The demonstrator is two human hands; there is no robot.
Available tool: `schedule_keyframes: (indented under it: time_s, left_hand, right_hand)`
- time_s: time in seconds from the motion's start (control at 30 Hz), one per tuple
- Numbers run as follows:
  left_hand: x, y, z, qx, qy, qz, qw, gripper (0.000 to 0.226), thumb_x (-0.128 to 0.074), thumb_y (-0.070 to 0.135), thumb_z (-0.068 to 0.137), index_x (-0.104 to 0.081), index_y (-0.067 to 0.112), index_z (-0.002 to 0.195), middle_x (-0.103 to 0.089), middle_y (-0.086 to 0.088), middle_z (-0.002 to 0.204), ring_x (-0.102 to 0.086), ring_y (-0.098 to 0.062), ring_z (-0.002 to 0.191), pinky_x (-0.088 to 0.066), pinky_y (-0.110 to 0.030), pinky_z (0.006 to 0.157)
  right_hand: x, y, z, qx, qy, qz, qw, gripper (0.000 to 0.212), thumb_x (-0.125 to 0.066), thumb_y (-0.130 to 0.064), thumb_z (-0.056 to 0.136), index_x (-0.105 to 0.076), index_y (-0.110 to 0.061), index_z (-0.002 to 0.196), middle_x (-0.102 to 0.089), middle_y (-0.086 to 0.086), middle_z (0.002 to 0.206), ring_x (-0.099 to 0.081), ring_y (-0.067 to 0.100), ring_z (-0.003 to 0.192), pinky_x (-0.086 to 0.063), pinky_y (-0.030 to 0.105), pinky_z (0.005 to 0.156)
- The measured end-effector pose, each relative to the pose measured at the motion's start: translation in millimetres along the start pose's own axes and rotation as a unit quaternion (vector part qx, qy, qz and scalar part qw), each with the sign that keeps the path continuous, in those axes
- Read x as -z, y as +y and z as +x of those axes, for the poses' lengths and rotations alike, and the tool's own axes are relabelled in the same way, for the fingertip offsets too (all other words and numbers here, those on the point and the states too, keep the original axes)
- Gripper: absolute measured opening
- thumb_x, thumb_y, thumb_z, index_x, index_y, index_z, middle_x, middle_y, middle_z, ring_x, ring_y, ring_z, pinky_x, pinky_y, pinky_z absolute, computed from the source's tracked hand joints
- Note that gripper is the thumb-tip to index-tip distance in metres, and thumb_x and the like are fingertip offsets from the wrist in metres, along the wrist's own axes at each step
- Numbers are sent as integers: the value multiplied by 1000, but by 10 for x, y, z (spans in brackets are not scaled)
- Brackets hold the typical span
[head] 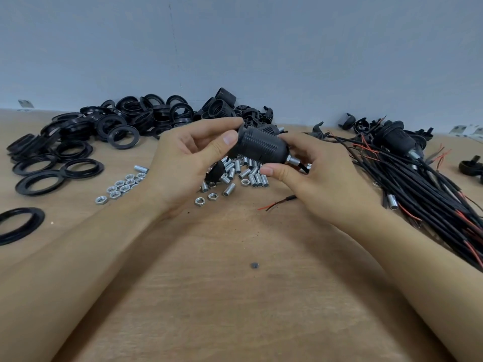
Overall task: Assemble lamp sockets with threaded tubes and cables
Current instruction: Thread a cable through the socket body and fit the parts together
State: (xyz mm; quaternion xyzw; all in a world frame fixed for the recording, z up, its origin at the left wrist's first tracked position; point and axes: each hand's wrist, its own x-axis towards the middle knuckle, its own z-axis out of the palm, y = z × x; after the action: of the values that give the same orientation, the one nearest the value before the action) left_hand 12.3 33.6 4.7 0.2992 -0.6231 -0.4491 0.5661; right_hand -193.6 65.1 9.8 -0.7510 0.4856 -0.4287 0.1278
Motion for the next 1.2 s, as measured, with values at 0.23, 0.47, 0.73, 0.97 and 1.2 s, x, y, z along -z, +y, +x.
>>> schedule_keyframes:
  time_s: [0.23, 0.47, 0.73, 0.97, 1.2]
  left_hand:
    - [3, 35, -12, 38, 9, -23, 999, 34, -70, 19, 81, -67, 18, 115, -75, -4, 101, -69, -24, 106, -56, -44, 91]
    - [23, 64, -12, 47, -31, -39, 998, 42, -72, 19, 82, -65, 9, 123, -69, -15, 116, -65, -28, 116, -56, -41, 93]
    - [25, 77, -48, 51, -69, -2, 996, 39, -67, 36, 84, -69, 20, 119, -71, -11, 111, -72, -26, 98, -59, -37, 80]
    - [69, 91, -69, 92, -83, -41, 991, 43, -71, 31, 78, -69, 16, 119, -75, -9, 109, -73, -23, 93, -59, -33, 75]
    - [12, 155, -83, 170, -81, -44, 981, 34, -62, 36, 82, -78, 16, 104, -76, -11, 99, -72, -21, 80, -61, -30, 65]
  right_hand:
    - [6, -9, 1, -15, -23, -29, 999, 35, -72, -41, 83, -65, -29, 115, -71, -12, 100, -65, 10, 95, -47, 31, 89]
    - [13, 4, -13, 30, 11, -21, 999, 34, -77, -31, 82, -66, -24, 113, -71, -7, 94, -64, 18, 87, -47, 34, 82]
    - [77, 24, 5, 102, 61, -79, 990, 45, -86, -17, 71, -70, -15, 113, -72, -2, 102, -67, 21, 93, -53, 38, 84]
    - [119, 28, 3, 112, 21, -82, 990, 45, -86, -15, 70, -69, -15, 112, -71, -2, 98, -64, 22, 92, -52, 46, 81]
    - [156, 25, 18, 201, 2, -143, 969, 35, -80, -6, 73, -67, -9, 105, -63, 3, 96, -58, 29, 80, -50, 48, 66]
